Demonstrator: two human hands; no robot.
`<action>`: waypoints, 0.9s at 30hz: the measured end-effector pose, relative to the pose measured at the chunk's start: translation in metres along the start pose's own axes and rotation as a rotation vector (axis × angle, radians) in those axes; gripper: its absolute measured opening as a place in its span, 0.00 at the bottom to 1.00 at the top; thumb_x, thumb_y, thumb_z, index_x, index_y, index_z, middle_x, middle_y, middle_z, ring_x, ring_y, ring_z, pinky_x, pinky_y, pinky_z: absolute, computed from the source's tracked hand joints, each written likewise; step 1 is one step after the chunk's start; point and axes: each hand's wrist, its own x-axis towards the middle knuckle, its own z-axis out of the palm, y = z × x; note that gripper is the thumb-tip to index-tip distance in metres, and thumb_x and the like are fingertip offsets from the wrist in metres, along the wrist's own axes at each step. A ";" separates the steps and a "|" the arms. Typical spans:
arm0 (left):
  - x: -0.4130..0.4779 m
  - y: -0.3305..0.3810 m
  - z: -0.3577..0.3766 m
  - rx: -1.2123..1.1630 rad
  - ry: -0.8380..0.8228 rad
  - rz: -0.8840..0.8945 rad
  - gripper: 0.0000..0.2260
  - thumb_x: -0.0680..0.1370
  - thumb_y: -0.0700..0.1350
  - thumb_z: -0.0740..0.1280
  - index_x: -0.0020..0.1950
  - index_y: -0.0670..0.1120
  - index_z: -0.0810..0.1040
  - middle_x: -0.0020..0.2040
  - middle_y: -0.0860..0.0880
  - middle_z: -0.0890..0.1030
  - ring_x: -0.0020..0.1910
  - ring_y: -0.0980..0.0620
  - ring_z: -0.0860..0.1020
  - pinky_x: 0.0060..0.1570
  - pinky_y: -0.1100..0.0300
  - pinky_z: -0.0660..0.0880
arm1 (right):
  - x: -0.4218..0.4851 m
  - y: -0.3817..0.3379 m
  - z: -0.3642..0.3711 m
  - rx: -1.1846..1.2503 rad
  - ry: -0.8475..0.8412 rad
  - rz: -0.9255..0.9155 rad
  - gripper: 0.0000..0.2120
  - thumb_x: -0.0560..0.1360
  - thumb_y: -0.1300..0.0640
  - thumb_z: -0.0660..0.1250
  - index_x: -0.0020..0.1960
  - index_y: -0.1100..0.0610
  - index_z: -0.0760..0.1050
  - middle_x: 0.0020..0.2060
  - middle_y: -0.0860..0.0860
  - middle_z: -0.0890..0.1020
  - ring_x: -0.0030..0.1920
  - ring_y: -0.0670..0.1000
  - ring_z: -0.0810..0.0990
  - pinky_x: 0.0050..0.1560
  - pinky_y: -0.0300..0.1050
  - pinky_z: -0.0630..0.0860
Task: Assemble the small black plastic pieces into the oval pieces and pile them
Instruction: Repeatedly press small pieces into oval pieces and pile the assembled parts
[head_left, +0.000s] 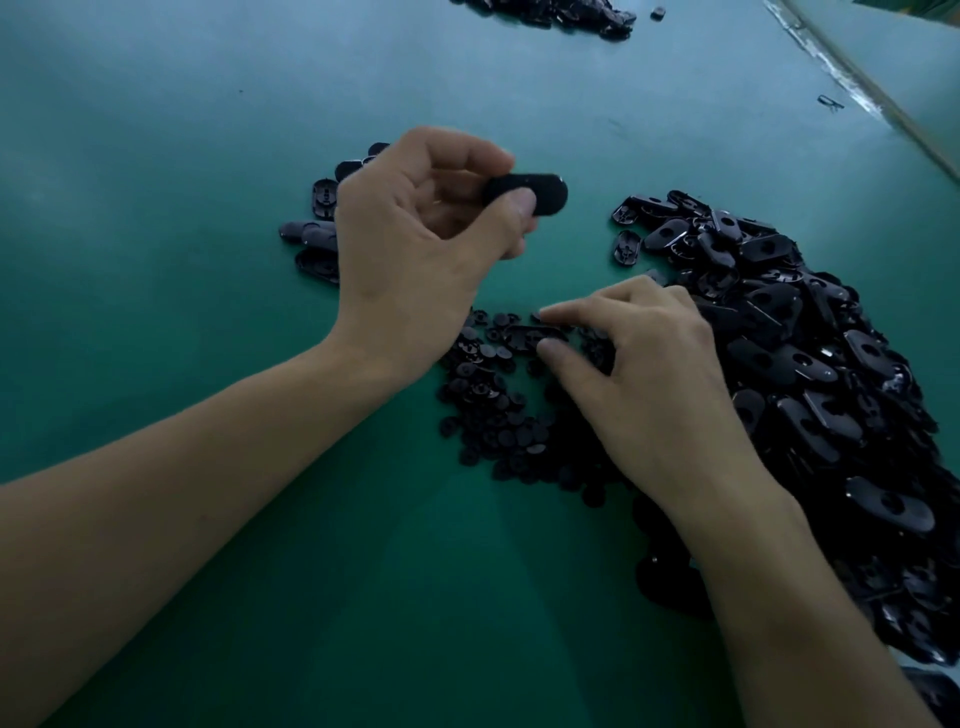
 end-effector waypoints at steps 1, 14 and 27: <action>0.002 0.000 -0.001 -0.008 0.030 -0.004 0.08 0.76 0.35 0.73 0.48 0.46 0.77 0.41 0.47 0.85 0.39 0.49 0.86 0.38 0.61 0.80 | 0.000 -0.001 0.001 -0.010 -0.025 -0.001 0.12 0.77 0.49 0.71 0.60 0.48 0.83 0.49 0.47 0.76 0.57 0.51 0.71 0.57 0.36 0.61; 0.025 -0.024 -0.028 0.614 0.087 -0.046 0.10 0.75 0.40 0.71 0.46 0.56 0.83 0.32 0.64 0.77 0.30 0.65 0.74 0.38 0.76 0.69 | -0.001 0.001 0.001 0.164 0.103 -0.006 0.07 0.81 0.56 0.67 0.56 0.55 0.83 0.44 0.47 0.82 0.47 0.48 0.78 0.51 0.38 0.71; 0.010 -0.004 -0.011 0.512 -0.053 0.120 0.06 0.78 0.43 0.69 0.53 0.52 0.81 0.44 0.59 0.82 0.39 0.59 0.81 0.41 0.66 0.75 | 0.002 0.001 -0.007 0.633 0.070 0.093 0.11 0.78 0.60 0.70 0.50 0.42 0.80 0.36 0.41 0.84 0.37 0.48 0.81 0.39 0.44 0.78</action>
